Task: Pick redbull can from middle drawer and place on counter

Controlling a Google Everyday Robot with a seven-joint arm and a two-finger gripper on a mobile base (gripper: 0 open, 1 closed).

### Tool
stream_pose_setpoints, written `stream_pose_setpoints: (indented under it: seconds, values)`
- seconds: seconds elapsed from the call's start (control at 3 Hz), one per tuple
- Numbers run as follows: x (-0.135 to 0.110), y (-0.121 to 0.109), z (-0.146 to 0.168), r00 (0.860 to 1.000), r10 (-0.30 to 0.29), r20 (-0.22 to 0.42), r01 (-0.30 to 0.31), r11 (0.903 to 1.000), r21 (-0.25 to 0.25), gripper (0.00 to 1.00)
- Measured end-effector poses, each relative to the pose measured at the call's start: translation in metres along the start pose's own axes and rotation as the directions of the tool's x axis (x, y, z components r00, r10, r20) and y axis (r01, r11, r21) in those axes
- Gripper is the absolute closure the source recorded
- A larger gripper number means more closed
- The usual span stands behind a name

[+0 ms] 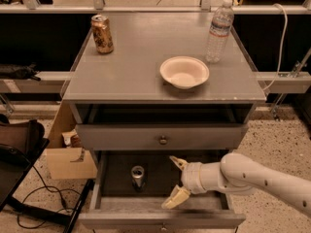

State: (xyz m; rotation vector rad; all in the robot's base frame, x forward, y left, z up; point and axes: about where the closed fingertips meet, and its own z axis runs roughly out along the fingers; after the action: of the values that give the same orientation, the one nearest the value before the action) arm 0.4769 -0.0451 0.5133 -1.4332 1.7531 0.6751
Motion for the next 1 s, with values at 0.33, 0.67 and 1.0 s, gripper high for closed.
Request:
stream_pose_setpoints:
  seconds: [0.33,0.67,1.0]
  values:
    - [-0.001,-0.012,0.025,0.999,-0.024,0.041,0.025,0.9996,-0.012,0.00]
    - [-0.003,-0.018,0.060,0.996,-0.032,0.087,0.035,0.9989,-0.031,0.00]
    - [-0.007,-0.019,0.090,0.992,-0.029,0.126,0.037,0.9978,-0.056,0.00]
